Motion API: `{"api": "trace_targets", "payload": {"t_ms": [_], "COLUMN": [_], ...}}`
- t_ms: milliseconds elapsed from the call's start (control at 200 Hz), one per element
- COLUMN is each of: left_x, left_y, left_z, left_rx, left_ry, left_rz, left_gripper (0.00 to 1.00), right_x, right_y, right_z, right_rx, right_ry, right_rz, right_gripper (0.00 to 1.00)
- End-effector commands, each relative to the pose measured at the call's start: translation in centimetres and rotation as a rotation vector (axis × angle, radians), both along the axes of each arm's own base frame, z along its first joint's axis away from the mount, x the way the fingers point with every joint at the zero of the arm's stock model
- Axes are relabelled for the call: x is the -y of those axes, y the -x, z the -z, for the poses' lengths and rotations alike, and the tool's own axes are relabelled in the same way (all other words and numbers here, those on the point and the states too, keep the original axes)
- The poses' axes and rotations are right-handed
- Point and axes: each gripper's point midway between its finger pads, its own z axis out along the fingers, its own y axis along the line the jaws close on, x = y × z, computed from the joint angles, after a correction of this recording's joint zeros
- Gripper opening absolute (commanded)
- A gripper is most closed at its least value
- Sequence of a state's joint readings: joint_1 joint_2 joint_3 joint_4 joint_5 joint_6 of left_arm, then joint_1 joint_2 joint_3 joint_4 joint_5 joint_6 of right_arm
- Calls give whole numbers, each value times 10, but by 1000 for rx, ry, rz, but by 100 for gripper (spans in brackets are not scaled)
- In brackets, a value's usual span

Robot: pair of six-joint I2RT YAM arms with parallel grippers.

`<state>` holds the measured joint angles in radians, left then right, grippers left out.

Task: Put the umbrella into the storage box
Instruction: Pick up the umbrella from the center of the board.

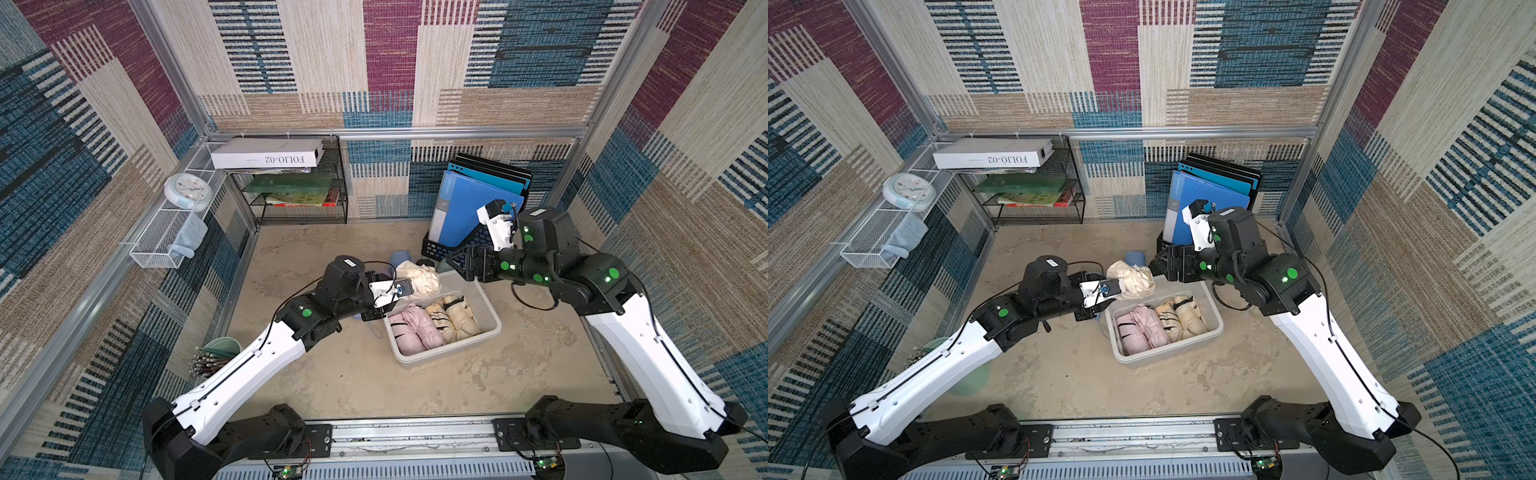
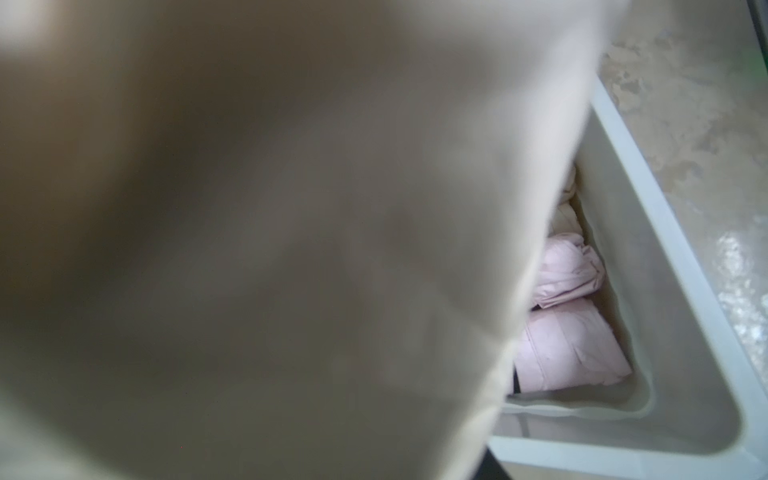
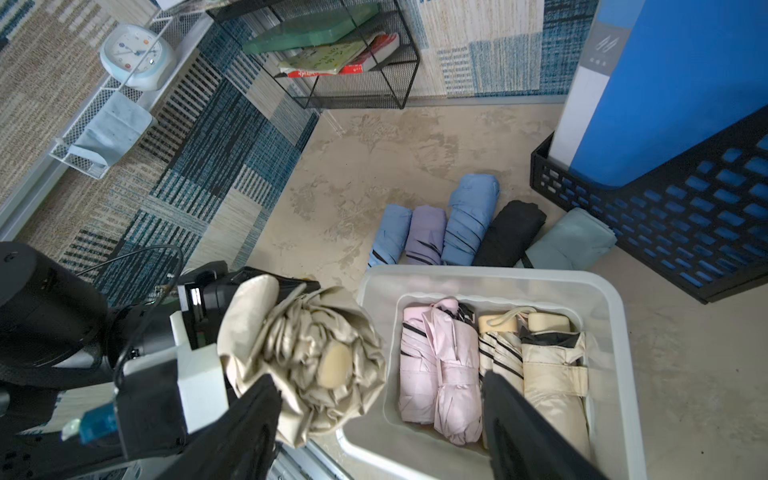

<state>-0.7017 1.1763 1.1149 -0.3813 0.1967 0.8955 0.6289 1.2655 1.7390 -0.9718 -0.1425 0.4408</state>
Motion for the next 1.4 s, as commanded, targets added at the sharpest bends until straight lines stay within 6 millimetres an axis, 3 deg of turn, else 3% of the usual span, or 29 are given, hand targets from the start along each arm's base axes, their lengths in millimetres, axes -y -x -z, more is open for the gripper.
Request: {"api": "trace_targets", "payload": {"t_ms": [0, 165, 336, 541, 857, 1127, 1398], "left_x": [16, 31, 43, 54, 68, 73, 71], "left_y": [4, -1, -5, -3, -1, -6, -11], "left_z": [-6, -6, -15, -22, -26, -32, -45], "left_rx": [278, 449, 553, 643, 695, 731, 760], "left_ry": [-169, -277, -297, -298, -288, -282, -254], "left_rz": [224, 311, 355, 390, 426, 417, 361], "left_gripper": [0, 0, 0, 0, 0, 0, 0], "right_x": [-10, -28, -38, -46, -56, -63, -66], "right_y": [20, 30, 42, 50, 56, 52, 50], "right_z": [14, 26, 51, 81, 108, 120, 121], "right_rx": [-128, -223, -303, -378, -447, -447, -445], "right_ry": [28, 17, 21, 11, -29, -61, -91], "right_rz": [-108, -219, -316, -375, -428, -438, -429], "right_gripper": [82, 89, 96, 97, 80, 80, 50]}}
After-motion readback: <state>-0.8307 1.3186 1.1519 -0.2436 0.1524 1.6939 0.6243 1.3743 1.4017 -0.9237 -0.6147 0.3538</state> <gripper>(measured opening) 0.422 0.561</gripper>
